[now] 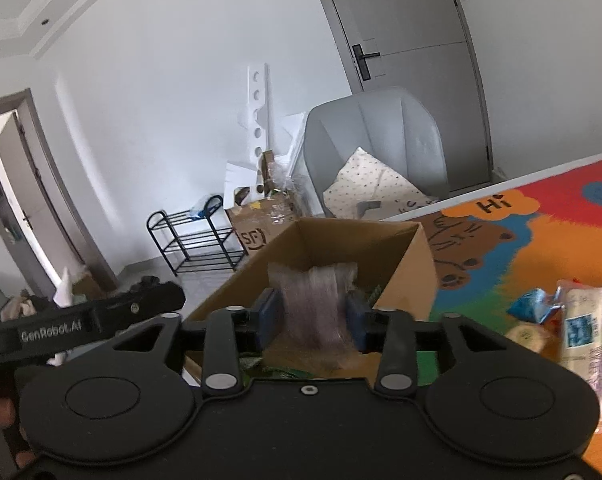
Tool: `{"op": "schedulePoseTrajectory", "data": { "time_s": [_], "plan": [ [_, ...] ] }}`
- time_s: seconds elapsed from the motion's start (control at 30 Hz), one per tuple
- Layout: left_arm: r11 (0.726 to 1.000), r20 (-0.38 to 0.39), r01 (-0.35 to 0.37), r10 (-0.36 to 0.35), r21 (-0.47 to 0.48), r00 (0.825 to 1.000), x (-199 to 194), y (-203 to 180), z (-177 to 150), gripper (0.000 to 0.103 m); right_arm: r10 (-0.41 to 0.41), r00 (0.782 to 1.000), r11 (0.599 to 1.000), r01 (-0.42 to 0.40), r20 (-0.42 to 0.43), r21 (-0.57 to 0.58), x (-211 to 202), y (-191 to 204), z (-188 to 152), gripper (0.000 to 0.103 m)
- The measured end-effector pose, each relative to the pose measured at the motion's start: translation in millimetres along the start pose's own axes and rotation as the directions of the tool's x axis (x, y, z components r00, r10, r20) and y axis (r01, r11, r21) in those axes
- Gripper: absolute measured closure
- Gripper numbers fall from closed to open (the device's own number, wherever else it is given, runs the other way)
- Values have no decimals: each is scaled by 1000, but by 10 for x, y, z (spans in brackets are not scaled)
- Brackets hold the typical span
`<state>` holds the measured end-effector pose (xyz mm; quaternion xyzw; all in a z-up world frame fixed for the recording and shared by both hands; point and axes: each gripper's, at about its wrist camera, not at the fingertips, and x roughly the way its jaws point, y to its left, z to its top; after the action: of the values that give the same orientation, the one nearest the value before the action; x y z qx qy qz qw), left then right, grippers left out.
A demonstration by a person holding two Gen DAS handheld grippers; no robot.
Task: Organize snacks
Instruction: 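Carry both packs over the cardboard box and release them inside, then return both grippers to the remaining snacks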
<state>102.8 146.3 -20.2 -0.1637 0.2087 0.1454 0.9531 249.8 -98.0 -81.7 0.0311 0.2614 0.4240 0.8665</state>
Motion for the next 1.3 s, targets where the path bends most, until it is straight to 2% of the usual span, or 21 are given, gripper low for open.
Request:
{"op": "schedulePoseTrajectory", "data": {
  "time_s": [0.13,0.3,0.67,1.3],
  "plan": [
    [1000,10,-11,11,-1,1000,-77,-12,-65,8,8,1000,1000,-8,-2,14,-64,-18,-22,50],
    [1000,14,-28,28,-14,1000,-136,-91,-136,1,-46,999,999,46,25,1,-273,-70,-29,21],
    [999,-7,20,-19,39,1000,-242,-543,-268,0,-132,990,991,131,40,17,-781,-376,-110,4],
    [979,-44,158,-153,129,987,-296,-1450,-594,0,-265,961,962,258,82,90,-1530,-1061,-341,0]
  ]
}}
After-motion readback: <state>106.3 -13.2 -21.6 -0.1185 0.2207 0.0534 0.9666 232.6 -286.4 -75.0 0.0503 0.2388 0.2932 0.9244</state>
